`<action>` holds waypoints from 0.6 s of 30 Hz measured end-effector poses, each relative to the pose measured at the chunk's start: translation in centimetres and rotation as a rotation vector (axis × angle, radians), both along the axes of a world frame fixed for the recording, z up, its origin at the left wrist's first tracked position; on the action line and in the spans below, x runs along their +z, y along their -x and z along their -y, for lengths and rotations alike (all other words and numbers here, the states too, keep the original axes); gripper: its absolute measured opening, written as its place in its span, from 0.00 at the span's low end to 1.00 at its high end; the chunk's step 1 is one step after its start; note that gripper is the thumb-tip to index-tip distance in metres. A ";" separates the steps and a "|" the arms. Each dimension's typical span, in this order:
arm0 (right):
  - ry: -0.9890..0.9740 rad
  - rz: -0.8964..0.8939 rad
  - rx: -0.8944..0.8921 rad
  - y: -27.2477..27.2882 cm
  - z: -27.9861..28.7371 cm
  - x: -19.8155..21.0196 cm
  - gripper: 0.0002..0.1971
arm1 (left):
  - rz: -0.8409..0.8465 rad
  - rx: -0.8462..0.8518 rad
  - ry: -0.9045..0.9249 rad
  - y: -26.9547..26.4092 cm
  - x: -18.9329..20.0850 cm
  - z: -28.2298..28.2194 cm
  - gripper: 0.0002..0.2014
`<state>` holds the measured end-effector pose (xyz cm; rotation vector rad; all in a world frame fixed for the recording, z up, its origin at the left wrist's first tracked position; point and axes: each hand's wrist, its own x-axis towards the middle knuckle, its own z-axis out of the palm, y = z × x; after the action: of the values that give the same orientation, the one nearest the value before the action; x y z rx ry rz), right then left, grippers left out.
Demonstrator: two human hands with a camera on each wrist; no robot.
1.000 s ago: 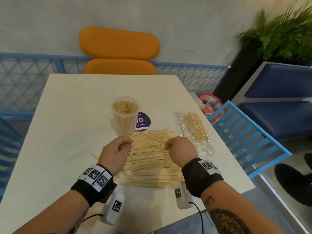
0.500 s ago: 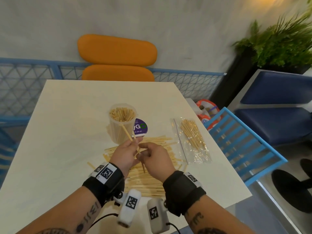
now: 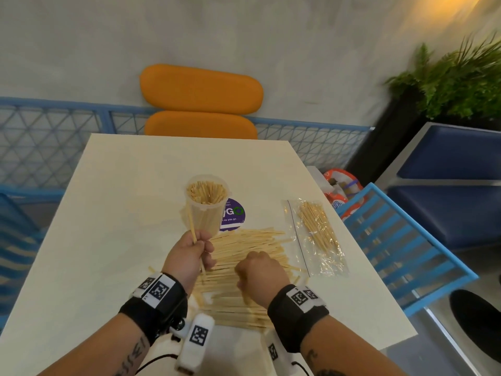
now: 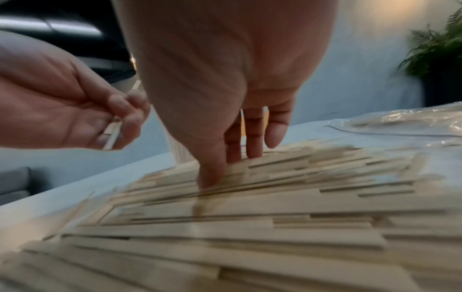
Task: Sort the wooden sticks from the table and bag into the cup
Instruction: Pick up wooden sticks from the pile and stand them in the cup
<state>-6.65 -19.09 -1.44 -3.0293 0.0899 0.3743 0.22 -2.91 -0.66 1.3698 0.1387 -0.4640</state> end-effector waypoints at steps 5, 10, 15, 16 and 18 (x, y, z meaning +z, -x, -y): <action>-0.002 -0.025 -0.031 -0.9 0.1 -0.4 0.12 | -0.038 0.004 0.022 0.1 0.1 0.0 0.11; -0.054 0.000 -0.156 -1.7 1.4 0.9 0.11 | 0.028 -0.018 -0.037 0.3 -0.1 -0.5 0.14; -0.420 0.183 -0.400 -1.3 2.5 3.9 0.11 | 0.046 0.007 0.006 0.7 0.3 0.4 0.16; -0.515 0.234 -0.440 -1.2 2.4 4.5 0.11 | 0.034 0.003 0.027 0.8 0.4 0.8 0.15; -0.714 0.263 -0.488 -1.0 1.8 5.6 0.10 | 0.018 -0.039 0.052 1.2 0.7 1.5 0.14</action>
<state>-5.61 -20.86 4.14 -2.2241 0.5334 -0.0408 -0.99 -4.40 0.08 1.3268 0.0850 -0.4845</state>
